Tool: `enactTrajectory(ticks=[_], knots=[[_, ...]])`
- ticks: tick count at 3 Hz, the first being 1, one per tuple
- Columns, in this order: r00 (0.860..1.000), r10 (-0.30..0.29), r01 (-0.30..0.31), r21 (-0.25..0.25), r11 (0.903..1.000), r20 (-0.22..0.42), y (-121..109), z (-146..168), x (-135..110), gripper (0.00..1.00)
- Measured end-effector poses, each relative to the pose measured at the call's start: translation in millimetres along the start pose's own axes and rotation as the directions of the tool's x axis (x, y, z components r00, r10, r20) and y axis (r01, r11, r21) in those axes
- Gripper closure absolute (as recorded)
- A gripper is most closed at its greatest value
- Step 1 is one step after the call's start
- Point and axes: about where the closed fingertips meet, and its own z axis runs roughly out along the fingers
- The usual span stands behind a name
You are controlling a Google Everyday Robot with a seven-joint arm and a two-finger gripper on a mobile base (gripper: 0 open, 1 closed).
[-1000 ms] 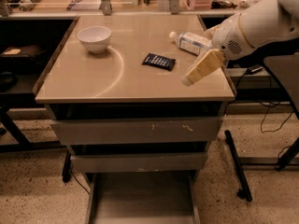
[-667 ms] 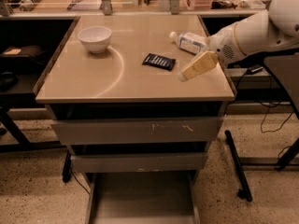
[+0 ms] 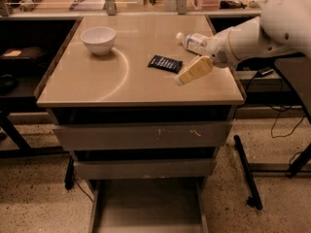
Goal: Place rxbar blueberry into bottom drawer
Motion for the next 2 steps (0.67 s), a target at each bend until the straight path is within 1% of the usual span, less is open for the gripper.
enactTrajectory(ticks=[1, 2], knots=[[0.999, -0.036, 0.036, -0.023, 0.9991, 0.013, -8.0, 34.6, -3.7, 0.00], [0.998, -0.064, 0.064, -0.061, 0.9961, 0.014, -8.9, 56.1, -6.5, 0.00]])
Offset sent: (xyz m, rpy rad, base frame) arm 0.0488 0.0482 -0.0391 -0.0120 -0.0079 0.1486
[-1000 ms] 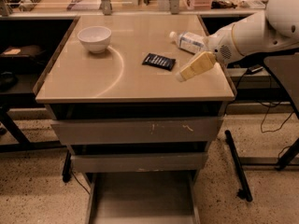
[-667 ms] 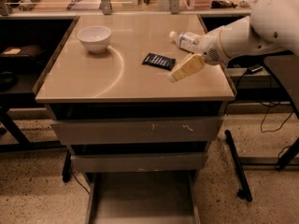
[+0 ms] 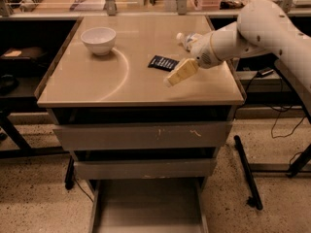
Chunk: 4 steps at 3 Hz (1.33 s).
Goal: Place rxbar blueberry into bottom drawer
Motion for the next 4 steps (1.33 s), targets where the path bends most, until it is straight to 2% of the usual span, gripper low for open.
enactTrajectory(ticks=[2, 4], knots=[[0.999, -0.041, 0.040, -0.073, 0.9965, -0.020, -10.2, 28.2, -0.1, 0.00], [0.999, -0.011, 0.006, -0.121, 0.9926, -0.043, -27.5, 47.8, 12.3, 0.00]])
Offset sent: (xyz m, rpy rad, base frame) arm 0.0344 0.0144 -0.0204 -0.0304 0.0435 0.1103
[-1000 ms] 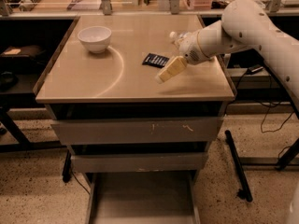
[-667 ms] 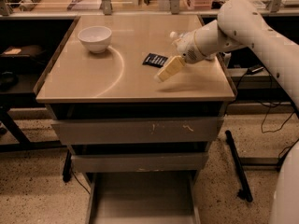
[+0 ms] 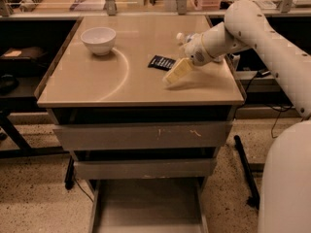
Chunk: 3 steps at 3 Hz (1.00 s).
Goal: Place rxbar blueberry into bottom drawer
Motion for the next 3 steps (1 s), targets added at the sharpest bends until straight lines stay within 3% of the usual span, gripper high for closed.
enactTrajectory(ticks=[1, 3], knots=[[1.000, 0.013, -0.013, -0.013, 0.9998, -0.005, -3.6, 8.0, 3.2, 0.00], [1.000, 0.013, -0.013, -0.013, 0.9998, -0.005, -3.6, 8.2, 3.2, 0.43]])
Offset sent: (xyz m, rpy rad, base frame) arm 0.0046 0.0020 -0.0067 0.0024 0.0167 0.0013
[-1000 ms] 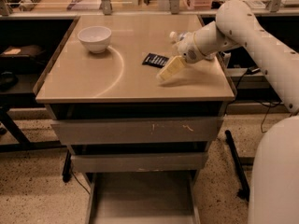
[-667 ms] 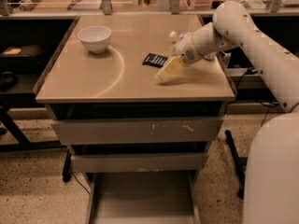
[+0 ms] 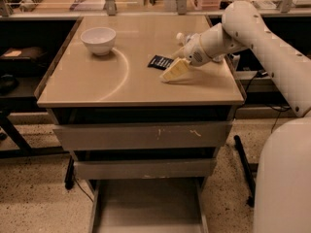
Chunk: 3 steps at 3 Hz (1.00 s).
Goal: Place rxbar blueberry into bottom drawer
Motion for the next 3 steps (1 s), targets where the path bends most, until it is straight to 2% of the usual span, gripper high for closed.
enactTrajectory(ticks=[2, 3], knots=[[1.000, 0.000, 0.000, 0.000, 1.0000, 0.000, 0.0, 0.1, 0.0, 0.90], [1.000, 0.000, 0.000, 0.000, 1.0000, 0.000, 0.0, 0.2, 0.0, 1.00]])
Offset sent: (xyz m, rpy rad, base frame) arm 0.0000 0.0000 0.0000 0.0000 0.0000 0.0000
